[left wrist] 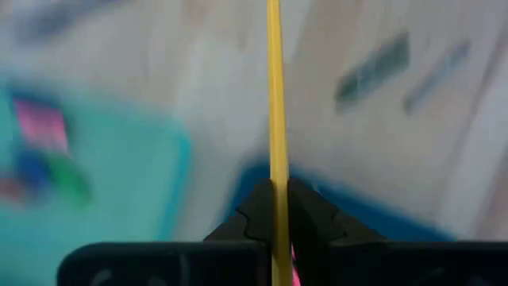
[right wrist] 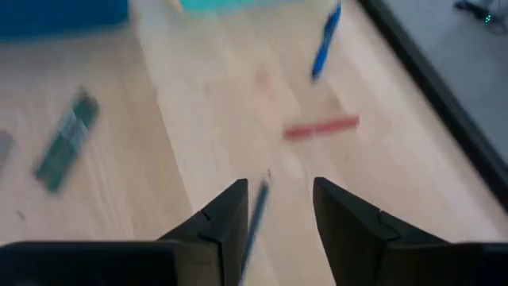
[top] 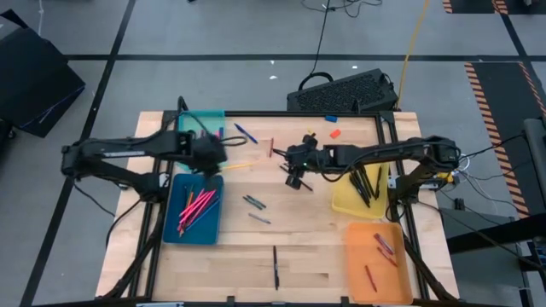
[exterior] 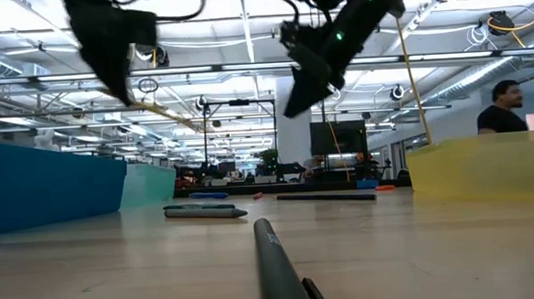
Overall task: Sort crayons/erasers/pens/pencils in bins
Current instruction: Put the yellow colored pencil into the blue bin
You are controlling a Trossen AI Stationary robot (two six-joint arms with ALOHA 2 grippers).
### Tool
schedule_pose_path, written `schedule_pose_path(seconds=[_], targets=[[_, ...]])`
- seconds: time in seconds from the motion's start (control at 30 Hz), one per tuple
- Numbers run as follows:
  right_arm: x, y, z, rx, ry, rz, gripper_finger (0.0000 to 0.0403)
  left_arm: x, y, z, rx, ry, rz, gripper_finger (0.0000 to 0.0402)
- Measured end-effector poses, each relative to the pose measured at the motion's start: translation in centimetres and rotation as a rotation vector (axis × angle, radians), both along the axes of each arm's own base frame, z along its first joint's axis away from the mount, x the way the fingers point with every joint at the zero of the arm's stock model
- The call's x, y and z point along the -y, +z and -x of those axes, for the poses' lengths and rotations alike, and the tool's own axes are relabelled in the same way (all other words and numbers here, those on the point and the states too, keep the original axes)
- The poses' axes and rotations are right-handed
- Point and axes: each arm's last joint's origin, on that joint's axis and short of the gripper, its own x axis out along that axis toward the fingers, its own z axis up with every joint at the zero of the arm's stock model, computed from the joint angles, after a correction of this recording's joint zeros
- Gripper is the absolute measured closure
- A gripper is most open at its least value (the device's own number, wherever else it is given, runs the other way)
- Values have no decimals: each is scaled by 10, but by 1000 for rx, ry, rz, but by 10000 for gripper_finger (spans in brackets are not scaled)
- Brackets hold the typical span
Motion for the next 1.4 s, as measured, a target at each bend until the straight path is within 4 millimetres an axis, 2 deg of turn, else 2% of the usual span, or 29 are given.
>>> schedule_pose_path(seconds=[0.13, 0.23, 0.43, 0.57, 0.73, 0.97, 1.2, 1.3, 1.4], targets=[[-1, -26, 12, -53, -3, -8, 262, 27, 7, 34, -138, 160, 129, 378], [-2, -47, 23, -89, -13, -17, 265, 49, 11, 52, -181, 266, 170, 378], [0, -72, 42, -133, -116, -93, 258, 96, 7, 58, -156, 349, 131, 377], [0, -76, 46, -137, -140, -106, 240, 126, -3, 63, -170, 440, 84, 377], [0, -80, 49, -151, -141, -106, 216, 154, -19, 70, -214, 642, 21, 376], [0, -83, 48, -79, -140, -107, 196, 170, -44, 63, -220, 811, -49, 376], [0, -78, 41, 14, -123, -98, 186, 167, -77, 59, -246, 978, -4, 370], [-1, -80, 37, 25, -95, -76, 190, 165, -84, 56, -242, 967, 24, 338], [0, -88, 31, 38, -83, -67, 192, 162, -84, 50, -258, 913, 38, 285]])
